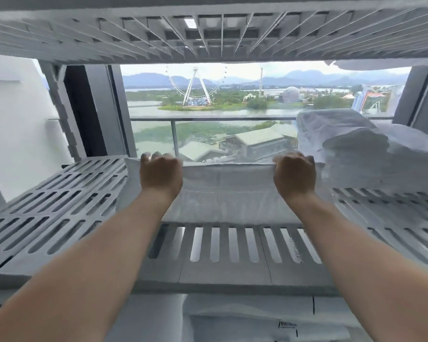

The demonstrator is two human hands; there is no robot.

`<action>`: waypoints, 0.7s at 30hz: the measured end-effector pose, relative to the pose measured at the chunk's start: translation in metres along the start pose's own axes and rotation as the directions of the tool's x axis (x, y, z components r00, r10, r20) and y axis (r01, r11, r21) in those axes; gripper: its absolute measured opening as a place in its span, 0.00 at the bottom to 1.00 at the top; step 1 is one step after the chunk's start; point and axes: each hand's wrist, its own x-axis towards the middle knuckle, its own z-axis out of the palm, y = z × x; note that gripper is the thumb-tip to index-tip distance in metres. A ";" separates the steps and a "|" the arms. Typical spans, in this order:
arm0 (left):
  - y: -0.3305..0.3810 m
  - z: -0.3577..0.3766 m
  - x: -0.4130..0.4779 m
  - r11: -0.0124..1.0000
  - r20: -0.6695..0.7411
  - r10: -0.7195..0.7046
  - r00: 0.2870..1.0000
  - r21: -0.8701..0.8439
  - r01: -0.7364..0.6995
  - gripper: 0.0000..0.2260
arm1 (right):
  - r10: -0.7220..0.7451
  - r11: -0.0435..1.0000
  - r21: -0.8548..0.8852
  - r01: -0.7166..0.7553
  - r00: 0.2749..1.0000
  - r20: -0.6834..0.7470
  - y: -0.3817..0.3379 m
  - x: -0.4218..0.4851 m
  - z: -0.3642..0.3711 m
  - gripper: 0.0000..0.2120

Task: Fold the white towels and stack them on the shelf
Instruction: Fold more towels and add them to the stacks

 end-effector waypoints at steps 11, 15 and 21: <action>0.015 0.087 0.022 0.952 0.361 -0.054 0.931 -0.263 0.157 0.10 | -0.040 0.966 0.241 -0.099 0.858 0.513 0.008 0.032 0.076 0.14; 0.008 0.091 0.020 0.961 0.269 -0.156 0.951 -0.182 0.209 0.08 | -0.041 0.979 0.201 -0.034 0.934 0.355 0.013 0.028 0.082 0.14; 0.009 0.091 0.029 0.960 0.311 -0.186 0.932 -0.145 0.241 0.11 | -0.201 0.897 0.426 0.113 0.965 0.167 -0.004 0.028 0.069 0.10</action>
